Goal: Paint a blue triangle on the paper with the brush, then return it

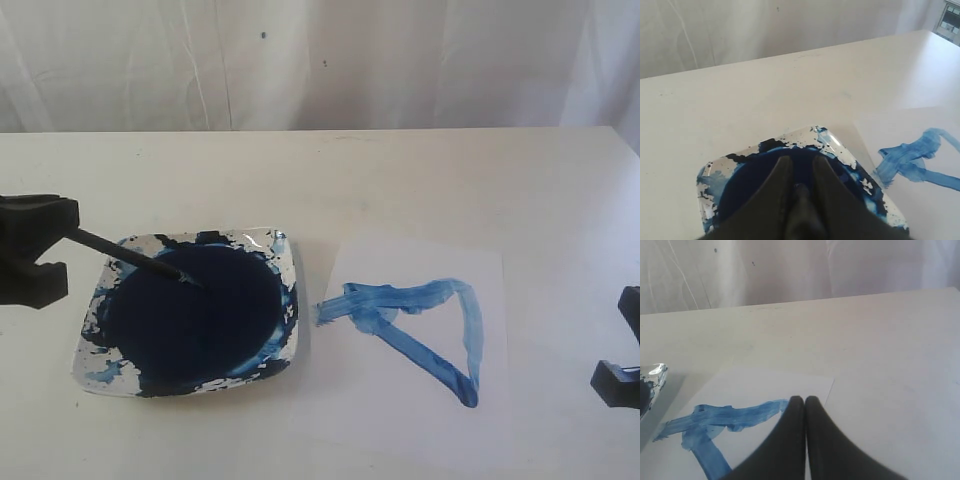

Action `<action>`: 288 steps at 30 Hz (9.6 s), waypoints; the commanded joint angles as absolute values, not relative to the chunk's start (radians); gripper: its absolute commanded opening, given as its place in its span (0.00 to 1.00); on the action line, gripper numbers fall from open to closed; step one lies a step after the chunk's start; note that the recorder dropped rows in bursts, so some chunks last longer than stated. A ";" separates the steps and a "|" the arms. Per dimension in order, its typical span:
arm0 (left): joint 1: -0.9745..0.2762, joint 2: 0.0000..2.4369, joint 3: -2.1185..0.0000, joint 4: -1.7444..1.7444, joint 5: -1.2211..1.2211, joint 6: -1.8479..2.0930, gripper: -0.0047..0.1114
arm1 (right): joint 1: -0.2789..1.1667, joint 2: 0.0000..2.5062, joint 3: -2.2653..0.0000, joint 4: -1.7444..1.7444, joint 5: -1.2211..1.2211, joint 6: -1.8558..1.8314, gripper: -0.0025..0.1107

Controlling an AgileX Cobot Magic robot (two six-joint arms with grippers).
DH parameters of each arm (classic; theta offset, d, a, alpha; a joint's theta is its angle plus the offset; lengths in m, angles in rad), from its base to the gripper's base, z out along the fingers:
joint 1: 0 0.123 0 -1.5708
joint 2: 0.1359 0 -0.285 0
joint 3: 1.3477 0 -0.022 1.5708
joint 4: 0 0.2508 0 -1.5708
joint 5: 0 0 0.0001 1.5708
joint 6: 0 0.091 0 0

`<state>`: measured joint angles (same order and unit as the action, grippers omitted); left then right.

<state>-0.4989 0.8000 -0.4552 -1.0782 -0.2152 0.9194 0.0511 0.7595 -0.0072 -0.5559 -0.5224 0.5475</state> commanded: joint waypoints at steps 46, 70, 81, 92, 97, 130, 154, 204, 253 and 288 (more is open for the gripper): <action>-0.500 0.990 -0.449 -1.028 -0.415 0.593 0.04 | 0.050 0.753 0.000 -0.552 -0.516 0.546 0.02; -0.321 0.817 -0.549 -0.891 0.008 0.374 0.04 | 0.050 0.753 0.000 -0.552 -0.516 0.553 0.02; 0.002 1.022 -0.565 -1.504 0.296 0.878 0.04 | 0.050 0.753 0.000 -0.550 -0.516 0.553 0.02; 0.200 1.297 -0.637 -1.682 0.589 1.114 0.04 | 0.050 0.753 0.000 -0.550 -0.516 0.553 0.02; 0.271 1.412 -0.671 -1.620 0.715 1.149 0.04 | 0.050 0.753 0.000 -0.550 -0.516 0.553 0.02; 0.372 1.706 -0.678 -1.525 0.594 1.211 0.04 | 0.050 0.753 0.000 -0.550 -0.516 0.553 0.02; 0.372 1.722 -0.678 -1.565 0.545 1.209 0.52 | 0.050 0.753 0.000 -0.550 -0.516 0.553 0.02; 0.372 1.737 -0.741 -1.744 0.587 1.546 0.67 | 0.050 0.753 0.000 -0.550 -0.516 0.555 0.02; 0.372 0.861 -0.688 -1.744 0.827 1.582 0.04 | 0.050 0.753 0.000 -0.550 -0.707 0.460 0.02; 0.372 0.525 -0.642 -1.306 0.567 1.157 0.04 | 0.050 0.753 0.000 -0.550 -0.705 0.467 0.02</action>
<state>0.3723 0.5473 -0.6499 -1.4588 0.6468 1.2917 0.0511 0.7589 -0.0072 -0.5540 -0.6928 0.4689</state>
